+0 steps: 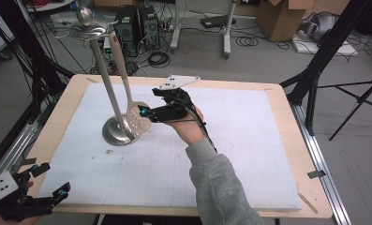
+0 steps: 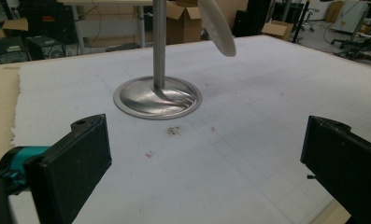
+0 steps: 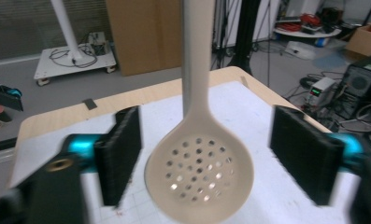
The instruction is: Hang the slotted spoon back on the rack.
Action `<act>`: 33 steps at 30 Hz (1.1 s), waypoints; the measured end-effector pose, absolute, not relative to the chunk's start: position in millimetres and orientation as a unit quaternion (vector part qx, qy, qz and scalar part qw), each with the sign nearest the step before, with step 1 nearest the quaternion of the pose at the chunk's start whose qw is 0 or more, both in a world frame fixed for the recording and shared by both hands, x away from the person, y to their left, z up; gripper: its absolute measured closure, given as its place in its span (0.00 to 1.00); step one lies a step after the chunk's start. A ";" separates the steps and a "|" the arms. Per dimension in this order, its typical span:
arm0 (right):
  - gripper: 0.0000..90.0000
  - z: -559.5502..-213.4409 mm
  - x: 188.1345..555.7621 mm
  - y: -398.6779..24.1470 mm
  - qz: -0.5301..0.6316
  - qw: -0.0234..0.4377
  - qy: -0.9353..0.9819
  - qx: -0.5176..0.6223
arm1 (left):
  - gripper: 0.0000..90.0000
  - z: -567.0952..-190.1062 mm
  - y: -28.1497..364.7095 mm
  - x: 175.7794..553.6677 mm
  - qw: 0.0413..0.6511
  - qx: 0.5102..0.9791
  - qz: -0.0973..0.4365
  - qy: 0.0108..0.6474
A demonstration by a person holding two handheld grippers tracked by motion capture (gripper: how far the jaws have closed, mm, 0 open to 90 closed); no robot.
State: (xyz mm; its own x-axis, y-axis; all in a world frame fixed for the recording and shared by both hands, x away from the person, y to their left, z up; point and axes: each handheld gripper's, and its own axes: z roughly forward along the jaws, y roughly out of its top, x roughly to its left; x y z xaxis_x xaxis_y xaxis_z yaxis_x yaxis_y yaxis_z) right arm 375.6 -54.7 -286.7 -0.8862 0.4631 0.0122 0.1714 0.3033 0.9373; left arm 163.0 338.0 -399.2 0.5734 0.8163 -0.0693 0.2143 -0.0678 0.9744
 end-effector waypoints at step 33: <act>0.17 -320.0 340.6 -127.7 0.548 0.148 0.793 0.223 | 0.02 -394.7 326.0 196.9 0.592 0.682 0.242 0.355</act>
State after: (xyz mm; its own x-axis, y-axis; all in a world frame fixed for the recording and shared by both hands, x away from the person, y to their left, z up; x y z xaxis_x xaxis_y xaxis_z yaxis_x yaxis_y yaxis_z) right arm 340.6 -127.7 -320.0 -0.8567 0.5157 0.0106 0.1921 0.2998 0.9345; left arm 196.9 326.0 -394.7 0.6319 0.7698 -0.0902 0.1980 -0.0478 0.9790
